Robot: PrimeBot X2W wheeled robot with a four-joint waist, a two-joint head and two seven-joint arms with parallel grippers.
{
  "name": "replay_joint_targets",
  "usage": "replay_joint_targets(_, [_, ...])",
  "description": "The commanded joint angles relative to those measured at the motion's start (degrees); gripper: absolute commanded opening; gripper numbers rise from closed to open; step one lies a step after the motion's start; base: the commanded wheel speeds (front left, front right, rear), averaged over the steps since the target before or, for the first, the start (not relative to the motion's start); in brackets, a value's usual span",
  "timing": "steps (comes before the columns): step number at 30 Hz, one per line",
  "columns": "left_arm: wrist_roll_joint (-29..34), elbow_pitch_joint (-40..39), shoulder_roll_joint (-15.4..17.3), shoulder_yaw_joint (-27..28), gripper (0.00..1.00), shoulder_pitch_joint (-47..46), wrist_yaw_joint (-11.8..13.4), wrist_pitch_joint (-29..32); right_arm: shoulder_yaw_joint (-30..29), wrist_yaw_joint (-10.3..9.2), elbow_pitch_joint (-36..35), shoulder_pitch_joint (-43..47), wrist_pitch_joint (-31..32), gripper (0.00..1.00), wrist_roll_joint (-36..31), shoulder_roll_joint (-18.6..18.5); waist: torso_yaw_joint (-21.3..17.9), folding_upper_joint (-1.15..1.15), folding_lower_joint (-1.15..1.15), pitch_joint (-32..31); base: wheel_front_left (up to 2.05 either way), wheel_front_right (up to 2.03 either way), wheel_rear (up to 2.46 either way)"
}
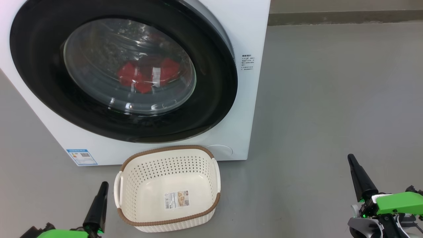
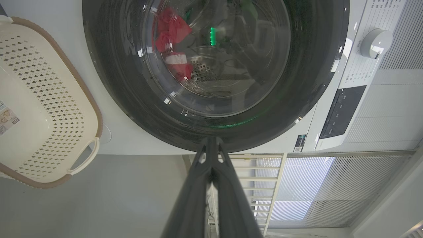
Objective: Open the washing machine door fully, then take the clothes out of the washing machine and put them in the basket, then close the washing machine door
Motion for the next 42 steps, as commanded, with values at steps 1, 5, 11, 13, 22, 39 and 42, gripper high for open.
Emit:
replay_joint_targets(1, [0.6, -1.2, 0.5, 2.0, 0.0, -2.3, -0.4, 0.4, 1.0, -0.03, -1.6, -2.4, 0.3, 0.0, -0.1, -0.5, 0.0, 0.0, 0.0, 0.0, 0.0, 0.0, 0.0])
replay_joint_targets(5, [0.6, -1.2, 0.5, 2.0, 0.0, -2.3, -0.4, 0.4, 1.0, -0.03, -1.6, -2.4, 0.3, 0.0, -0.1, -0.5, 0.0, 0.0, 0.0, 0.0, 0.0, 0.0, 0.0])
replay_joint_targets(11, [0.6, -1.2, 0.5, 2.0, 0.0, -2.3, -0.4, 0.4, 1.0, -0.03, -1.6, -2.4, 0.3, 0.0, -0.1, -0.5, 0.0, 0.0, 0.0, 0.0, 0.0, 0.0, 0.0])
replay_joint_targets(13, [0.6, -1.2, 0.5, 2.0, 0.0, -2.3, -0.4, 0.4, 1.0, -0.03, -1.6, -2.4, 0.3, 0.0, -0.1, -0.5, 0.0, 0.0, 0.0, 0.0, 0.0, 0.0, 0.0])
replay_joint_targets(22, [0.3, 1.4, -0.4, -0.4, 1.0, 1.5, 0.0, -0.7, 0.9, 0.01, 1.9, 1.2, -0.6, 1.0, -0.1, 0.8, 0.1, 0.0, 0.04, 0.1, 0.0, 0.0, 0.0])
replay_joint_targets(39, [8.1, -0.7, -0.3, -0.2, 1.0, 2.5, 0.0, -3.5, 3.7, 0.0, 1.3, 1.4, -3.6, 1.0, -4.6, -0.5, 0.2, 0.0, 0.0, 0.4, 0.0, 0.0, 0.0])
replay_joint_targets(42, [11.5, -1.1, -0.3, -0.1, 1.0, 2.7, -0.1, -4.2, 4.3, 0.0, 1.3, 1.4, -4.3, 1.0, -6.5, -0.5, 0.2, 0.0, 0.0, 0.5, 0.0, 0.0, 0.0])
